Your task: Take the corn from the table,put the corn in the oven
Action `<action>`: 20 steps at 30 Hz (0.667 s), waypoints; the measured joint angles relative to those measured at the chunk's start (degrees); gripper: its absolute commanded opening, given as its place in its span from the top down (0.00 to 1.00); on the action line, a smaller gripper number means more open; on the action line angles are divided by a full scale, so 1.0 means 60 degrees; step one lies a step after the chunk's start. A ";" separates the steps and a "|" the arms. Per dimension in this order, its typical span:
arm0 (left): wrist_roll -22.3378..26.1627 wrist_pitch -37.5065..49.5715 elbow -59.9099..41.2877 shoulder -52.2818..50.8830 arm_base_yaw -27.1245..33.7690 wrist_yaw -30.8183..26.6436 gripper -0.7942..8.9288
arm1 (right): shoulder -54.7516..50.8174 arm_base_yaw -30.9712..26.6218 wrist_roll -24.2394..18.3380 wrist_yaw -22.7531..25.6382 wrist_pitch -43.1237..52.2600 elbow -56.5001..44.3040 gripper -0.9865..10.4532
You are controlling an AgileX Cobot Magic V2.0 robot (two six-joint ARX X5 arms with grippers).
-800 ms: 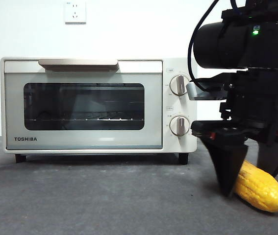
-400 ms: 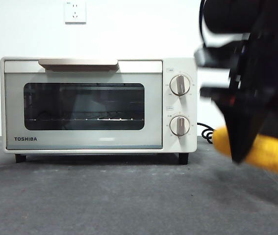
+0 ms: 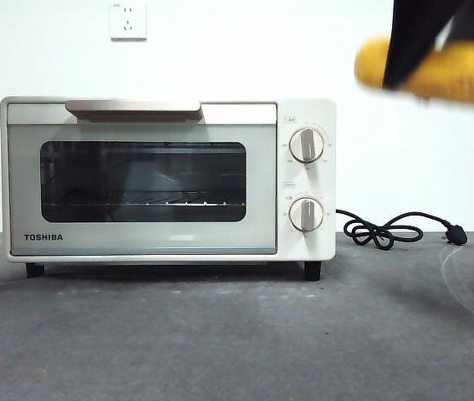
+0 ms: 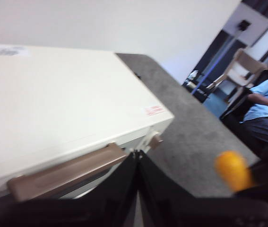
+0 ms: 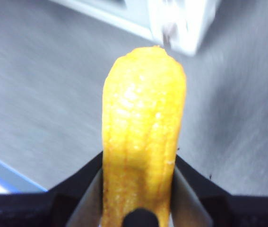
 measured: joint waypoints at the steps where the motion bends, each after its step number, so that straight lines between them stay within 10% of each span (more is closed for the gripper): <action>1: 0.0004 0.0015 0.0000 0.0109 -0.0080 -0.0160 0.92 | -0.0146 0.0011 -0.0004 -0.0047 -0.0091 0.0138 0.92; 20: 0.0605 0.0619 0.0000 0.2320 -0.2047 -0.4710 0.92 | -0.0947 0.0025 -0.0368 -0.0317 -0.0816 0.1111 0.92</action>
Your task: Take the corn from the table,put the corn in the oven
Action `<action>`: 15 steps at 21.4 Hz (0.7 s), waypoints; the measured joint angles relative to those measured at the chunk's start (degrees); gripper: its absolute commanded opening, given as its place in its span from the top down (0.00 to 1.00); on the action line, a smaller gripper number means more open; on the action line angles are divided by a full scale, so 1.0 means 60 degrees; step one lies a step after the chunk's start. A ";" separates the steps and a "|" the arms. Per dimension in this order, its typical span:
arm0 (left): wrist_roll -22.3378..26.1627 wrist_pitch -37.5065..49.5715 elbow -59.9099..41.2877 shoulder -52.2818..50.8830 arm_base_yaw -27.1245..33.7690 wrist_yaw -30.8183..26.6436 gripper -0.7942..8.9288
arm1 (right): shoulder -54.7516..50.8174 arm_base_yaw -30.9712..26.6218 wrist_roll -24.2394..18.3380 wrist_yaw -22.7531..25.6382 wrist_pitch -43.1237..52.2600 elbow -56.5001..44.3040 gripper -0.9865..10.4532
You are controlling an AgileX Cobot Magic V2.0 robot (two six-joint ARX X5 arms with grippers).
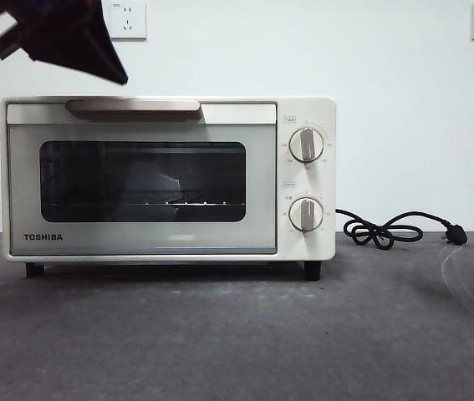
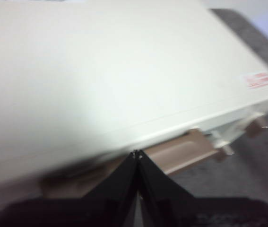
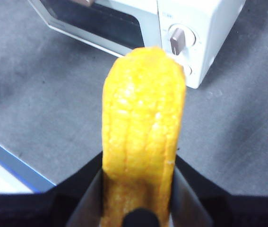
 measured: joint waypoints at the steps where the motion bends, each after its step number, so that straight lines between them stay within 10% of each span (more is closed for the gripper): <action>1: 0.0091 0.0007 0.0000 0.0055 -0.0029 -0.0160 0.92 | 0.0000 0.0000 -0.0029 0.0000 -0.0011 0.0000 0.92; 15: 0.0466 -0.0816 0.0364 0.0514 -0.0113 -0.0368 0.92 | -0.0004 0.0000 -0.0142 0.0000 -0.0011 0.0000 0.92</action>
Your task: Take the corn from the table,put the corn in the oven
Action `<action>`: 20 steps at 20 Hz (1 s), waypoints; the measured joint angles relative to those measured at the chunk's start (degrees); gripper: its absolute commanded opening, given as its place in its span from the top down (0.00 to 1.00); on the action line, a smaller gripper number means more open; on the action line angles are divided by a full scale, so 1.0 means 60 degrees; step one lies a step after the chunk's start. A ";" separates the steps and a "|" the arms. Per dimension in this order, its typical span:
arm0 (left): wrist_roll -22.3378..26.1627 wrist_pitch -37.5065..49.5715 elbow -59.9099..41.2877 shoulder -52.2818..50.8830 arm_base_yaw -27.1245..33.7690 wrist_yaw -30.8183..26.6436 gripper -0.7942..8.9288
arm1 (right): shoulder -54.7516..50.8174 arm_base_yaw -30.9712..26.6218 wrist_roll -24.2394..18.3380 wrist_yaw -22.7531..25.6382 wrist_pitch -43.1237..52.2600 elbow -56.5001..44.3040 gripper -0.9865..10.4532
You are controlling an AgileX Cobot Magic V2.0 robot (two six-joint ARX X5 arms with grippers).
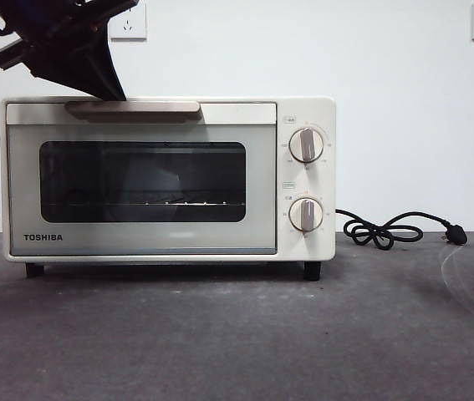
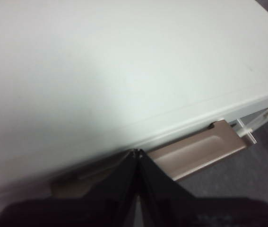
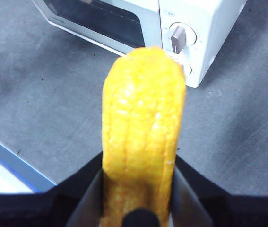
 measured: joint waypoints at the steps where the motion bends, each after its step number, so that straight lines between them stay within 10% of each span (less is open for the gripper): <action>1: 0.0000 -0.0200 0.0047 -0.0018 -0.0029 0.0000 0.92 | 0.0000 0.0000 0.0004 0.0000 0.0000 0.0000 0.92; 20: 0.0251 -0.4980 -0.0353 0.0306 -0.1654 -0.0419 0.92 | 0.0000 0.0000 -0.0036 -0.0113 0.0004 0.0000 0.92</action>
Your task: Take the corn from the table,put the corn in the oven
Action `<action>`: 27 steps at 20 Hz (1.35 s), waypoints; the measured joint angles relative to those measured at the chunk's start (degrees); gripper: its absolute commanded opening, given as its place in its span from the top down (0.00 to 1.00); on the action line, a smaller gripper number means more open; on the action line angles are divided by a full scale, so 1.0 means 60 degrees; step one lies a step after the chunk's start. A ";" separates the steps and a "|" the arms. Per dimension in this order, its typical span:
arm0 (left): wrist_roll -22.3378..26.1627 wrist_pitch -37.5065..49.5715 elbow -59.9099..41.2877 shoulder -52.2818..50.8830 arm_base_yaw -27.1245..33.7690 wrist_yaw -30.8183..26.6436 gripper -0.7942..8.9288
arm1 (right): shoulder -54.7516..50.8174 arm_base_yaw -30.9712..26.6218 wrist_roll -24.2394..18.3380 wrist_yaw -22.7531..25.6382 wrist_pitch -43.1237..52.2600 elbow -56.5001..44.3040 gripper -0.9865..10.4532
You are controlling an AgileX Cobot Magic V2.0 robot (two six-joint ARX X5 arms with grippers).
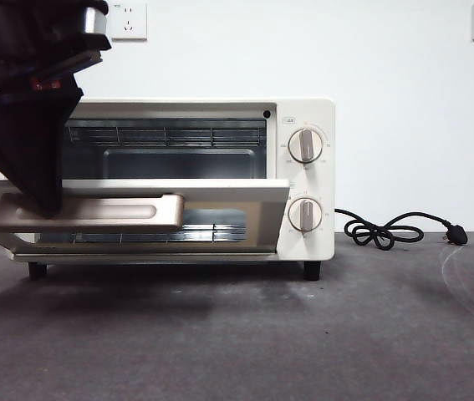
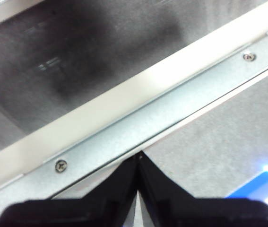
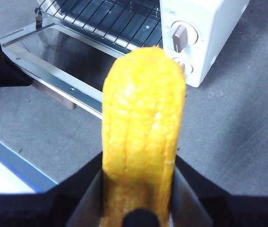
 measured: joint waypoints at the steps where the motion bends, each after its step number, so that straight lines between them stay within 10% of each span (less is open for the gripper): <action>1: -0.0004 0.0015 0.0004 -0.0011 -0.0113 -0.0095 0.92 | 0.0000 0.0000 -0.0007 -0.0142 0.0000 0.0000 0.92; 15: -0.0688 -0.0036 0.0579 -0.3814 -0.1504 -0.0404 0.92 | 0.0484 0.0721 -0.0215 -0.3850 0.3563 0.0000 0.92; 27: -0.0863 0.0433 0.2827 -0.7388 -0.1512 -0.2357 0.92 | 0.3424 0.4462 -0.2743 0.0783 0.7315 0.0004 0.92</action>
